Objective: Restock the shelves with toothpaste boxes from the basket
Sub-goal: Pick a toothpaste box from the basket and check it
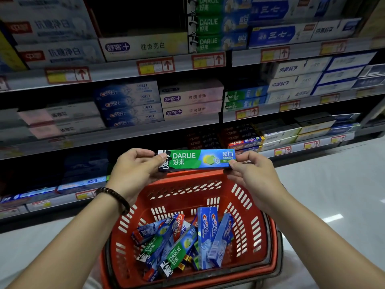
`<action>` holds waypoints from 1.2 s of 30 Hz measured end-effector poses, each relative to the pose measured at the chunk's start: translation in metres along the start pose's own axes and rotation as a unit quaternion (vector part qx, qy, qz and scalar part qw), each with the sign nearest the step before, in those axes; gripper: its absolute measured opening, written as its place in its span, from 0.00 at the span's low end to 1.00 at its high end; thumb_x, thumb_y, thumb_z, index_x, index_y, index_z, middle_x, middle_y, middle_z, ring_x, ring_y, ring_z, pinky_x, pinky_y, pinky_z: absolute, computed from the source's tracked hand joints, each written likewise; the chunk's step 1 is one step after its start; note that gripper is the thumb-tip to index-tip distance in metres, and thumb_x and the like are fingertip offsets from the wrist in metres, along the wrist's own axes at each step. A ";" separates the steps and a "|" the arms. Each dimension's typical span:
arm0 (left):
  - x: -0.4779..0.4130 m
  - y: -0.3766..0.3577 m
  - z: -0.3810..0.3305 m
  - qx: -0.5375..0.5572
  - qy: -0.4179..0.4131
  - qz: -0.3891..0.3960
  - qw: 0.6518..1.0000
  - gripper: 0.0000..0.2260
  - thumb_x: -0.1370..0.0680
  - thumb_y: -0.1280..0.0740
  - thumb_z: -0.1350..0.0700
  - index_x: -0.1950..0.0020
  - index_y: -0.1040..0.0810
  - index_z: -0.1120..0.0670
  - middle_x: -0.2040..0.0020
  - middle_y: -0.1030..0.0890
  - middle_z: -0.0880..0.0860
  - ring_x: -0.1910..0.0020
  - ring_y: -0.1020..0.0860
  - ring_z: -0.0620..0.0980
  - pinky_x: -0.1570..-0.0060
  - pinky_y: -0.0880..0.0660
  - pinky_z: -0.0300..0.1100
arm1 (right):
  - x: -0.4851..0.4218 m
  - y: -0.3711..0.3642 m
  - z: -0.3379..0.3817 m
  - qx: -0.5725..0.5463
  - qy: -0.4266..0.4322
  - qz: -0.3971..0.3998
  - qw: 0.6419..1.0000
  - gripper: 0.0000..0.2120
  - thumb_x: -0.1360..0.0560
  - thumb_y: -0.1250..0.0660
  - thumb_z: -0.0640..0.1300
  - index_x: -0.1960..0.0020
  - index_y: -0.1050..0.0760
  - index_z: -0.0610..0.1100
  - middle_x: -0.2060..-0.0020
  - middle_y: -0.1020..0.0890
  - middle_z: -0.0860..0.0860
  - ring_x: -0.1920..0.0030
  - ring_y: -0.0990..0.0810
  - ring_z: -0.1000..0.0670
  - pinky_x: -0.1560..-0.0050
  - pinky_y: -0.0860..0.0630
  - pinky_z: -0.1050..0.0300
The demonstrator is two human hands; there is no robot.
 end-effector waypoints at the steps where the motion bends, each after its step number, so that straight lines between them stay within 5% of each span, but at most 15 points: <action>1: 0.000 0.000 0.001 0.005 -0.002 -0.001 1.000 0.16 0.24 0.24 0.61 0.40 0.24 0.63 0.46 0.14 0.62 0.50 0.13 0.59 0.55 0.15 0.49 | 0.000 0.001 0.001 -0.005 0.005 -0.004 1.000 0.06 0.17 0.29 0.41 0.45 0.25 0.40 0.48 0.13 0.41 0.50 0.10 0.47 0.51 0.13 0.49; 11: 0.001 0.001 0.002 -0.012 -0.034 -0.043 0.998 0.08 0.24 0.24 0.59 0.48 0.16 0.60 0.49 0.13 0.58 0.52 0.12 0.53 0.51 0.16 0.46 | 0.007 0.004 0.010 -0.066 0.039 -0.025 0.997 0.07 0.20 0.27 0.41 0.49 0.22 0.38 0.50 0.12 0.42 0.46 0.11 0.45 0.48 0.13 0.44; 15: 0.002 -0.001 0.001 -0.017 -0.048 -0.053 0.997 0.07 0.25 0.23 0.58 0.50 0.15 0.60 0.51 0.12 0.56 0.54 0.12 0.51 0.58 0.16 0.40 | 0.007 0.007 0.012 -0.067 0.054 -0.032 0.996 0.07 0.21 0.26 0.42 0.49 0.20 0.39 0.51 0.12 0.43 0.45 0.12 0.47 0.49 0.13 0.46; 26: -0.003 -0.006 0.002 -0.072 -0.092 -0.044 0.992 0.05 0.26 0.22 0.51 0.56 0.11 0.52 0.55 0.12 0.50 0.49 0.14 0.52 0.45 0.17 0.56 | 0.003 0.018 0.012 -0.071 0.057 -0.051 0.995 0.07 0.21 0.25 0.45 0.48 0.20 0.41 0.51 0.11 0.44 0.46 0.11 0.44 0.46 0.14 0.36; 30: -0.004 -0.008 0.002 -0.097 -0.095 -0.050 0.989 0.10 0.26 0.24 0.43 0.57 0.12 0.49 0.56 0.12 0.47 0.47 0.15 0.51 0.42 0.18 0.59 | 0.005 0.021 0.014 -0.069 0.073 -0.067 0.993 0.06 0.20 0.26 0.44 0.49 0.19 0.41 0.54 0.11 0.46 0.49 0.11 0.46 0.50 0.13 0.39; 36: 0.000 -0.016 -0.001 -0.083 -0.101 -0.043 0.991 0.06 0.24 0.24 0.47 0.57 0.12 0.47 0.53 0.12 0.46 0.46 0.15 0.50 0.43 0.18 0.59 | 0.003 0.024 0.013 -0.087 0.075 -0.075 0.991 0.06 0.20 0.26 0.44 0.49 0.19 0.41 0.55 0.11 0.46 0.51 0.10 0.46 0.55 0.14 0.45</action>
Point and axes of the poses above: each hand's wrist, its own x-axis away from the middle knuckle, its own y-axis out of the back of the hand, z = x × y, the point moved 7 cm from there along -x, towards the middle knuckle
